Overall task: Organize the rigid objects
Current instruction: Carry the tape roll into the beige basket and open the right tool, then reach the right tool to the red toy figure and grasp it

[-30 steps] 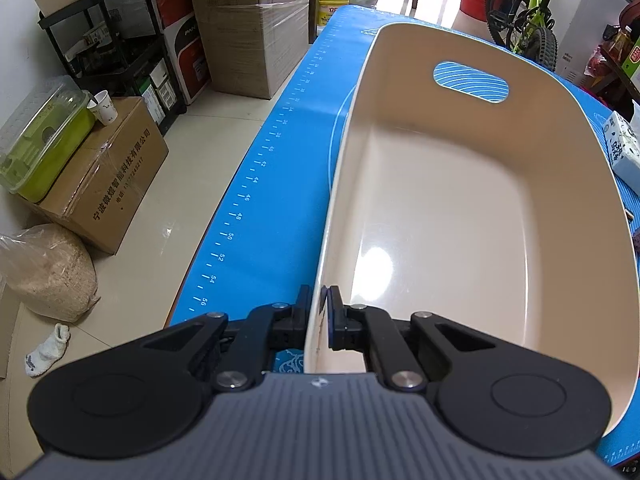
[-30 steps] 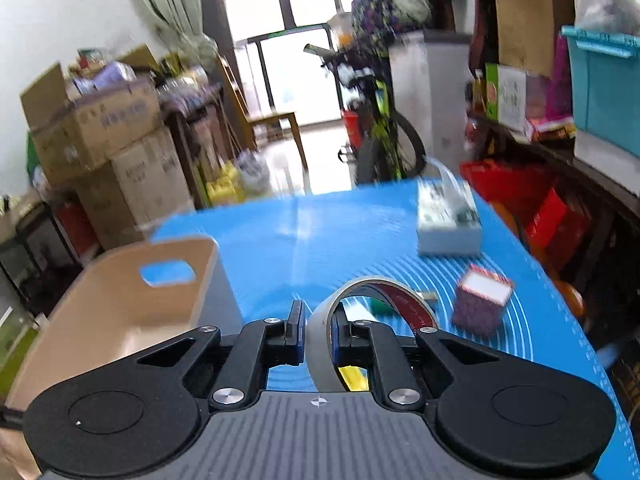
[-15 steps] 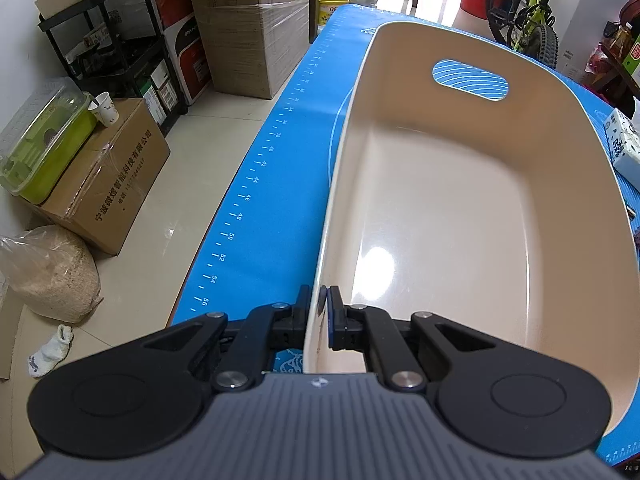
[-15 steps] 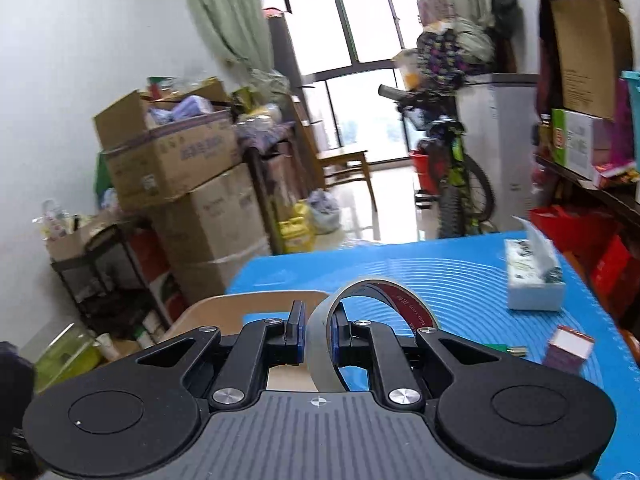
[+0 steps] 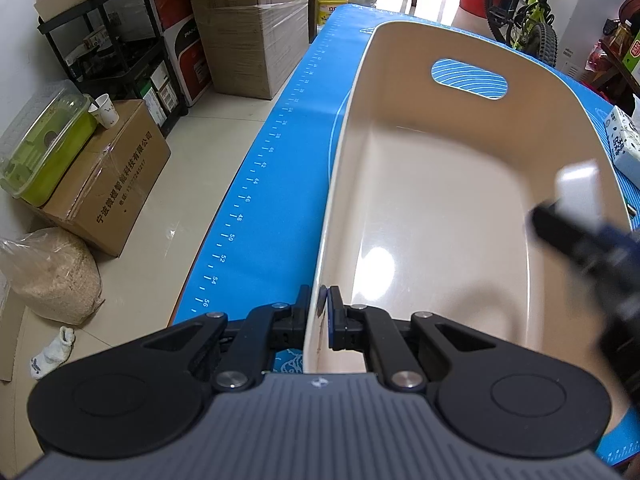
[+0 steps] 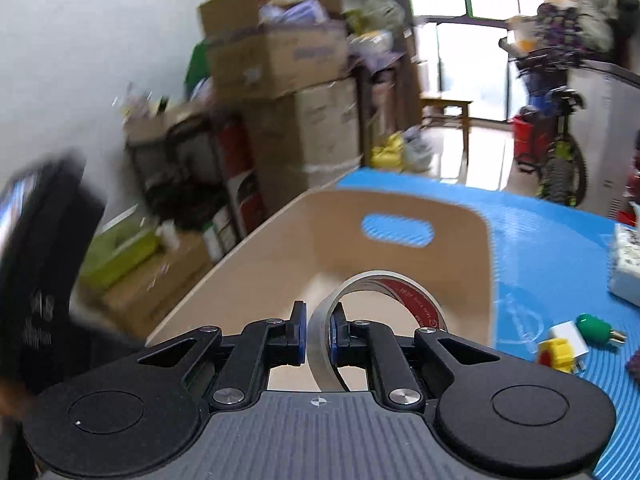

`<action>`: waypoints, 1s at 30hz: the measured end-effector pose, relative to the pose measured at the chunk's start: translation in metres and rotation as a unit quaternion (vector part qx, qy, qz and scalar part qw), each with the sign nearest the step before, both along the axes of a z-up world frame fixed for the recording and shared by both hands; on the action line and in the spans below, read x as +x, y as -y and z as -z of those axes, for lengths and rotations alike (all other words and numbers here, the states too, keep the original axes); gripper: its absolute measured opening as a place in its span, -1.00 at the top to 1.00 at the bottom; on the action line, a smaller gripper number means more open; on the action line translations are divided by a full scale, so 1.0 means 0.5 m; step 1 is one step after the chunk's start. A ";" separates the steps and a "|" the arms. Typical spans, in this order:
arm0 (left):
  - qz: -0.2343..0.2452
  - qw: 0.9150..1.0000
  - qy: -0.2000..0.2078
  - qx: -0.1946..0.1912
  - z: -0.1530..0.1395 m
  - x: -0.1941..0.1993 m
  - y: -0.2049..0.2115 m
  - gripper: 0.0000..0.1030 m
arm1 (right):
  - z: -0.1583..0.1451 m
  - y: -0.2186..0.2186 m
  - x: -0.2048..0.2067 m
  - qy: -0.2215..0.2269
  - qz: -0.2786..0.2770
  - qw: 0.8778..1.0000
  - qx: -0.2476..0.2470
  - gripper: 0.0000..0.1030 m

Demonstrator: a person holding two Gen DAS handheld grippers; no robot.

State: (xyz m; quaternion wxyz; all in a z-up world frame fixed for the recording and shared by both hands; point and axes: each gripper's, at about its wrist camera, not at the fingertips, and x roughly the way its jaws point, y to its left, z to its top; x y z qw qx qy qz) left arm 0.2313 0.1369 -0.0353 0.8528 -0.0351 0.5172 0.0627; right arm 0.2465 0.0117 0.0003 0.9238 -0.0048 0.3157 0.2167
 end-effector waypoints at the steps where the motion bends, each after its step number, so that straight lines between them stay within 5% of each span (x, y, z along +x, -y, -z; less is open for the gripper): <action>1: 0.000 1.000 0.000 0.000 0.001 0.000 0.000 0.82 | 0.011 -0.012 -0.003 -0.006 -0.008 1.000 -0.008 0.57; 11: -0.001 1.000 -0.002 -0.001 0.001 0.000 -0.002 0.81 | 0.078 -0.051 0.012 -0.114 -0.019 0.991 -0.070 0.52; 12: 0.000 1.000 -0.002 0.000 0.001 0.000 -0.002 0.81 | 0.079 -0.050 0.012 -0.115 -0.016 0.991 -0.073 0.37; 19: 0.000 1.000 -0.003 -0.001 0.001 0.002 -0.002 0.81 | 0.057 -0.039 -0.011 -0.091 -0.005 0.993 -0.070 -0.22; 30: -0.001 1.000 -0.004 -0.004 0.002 0.002 -0.003 0.81 | -0.050 0.065 -0.058 -0.020 0.072 0.997 -0.036 -0.57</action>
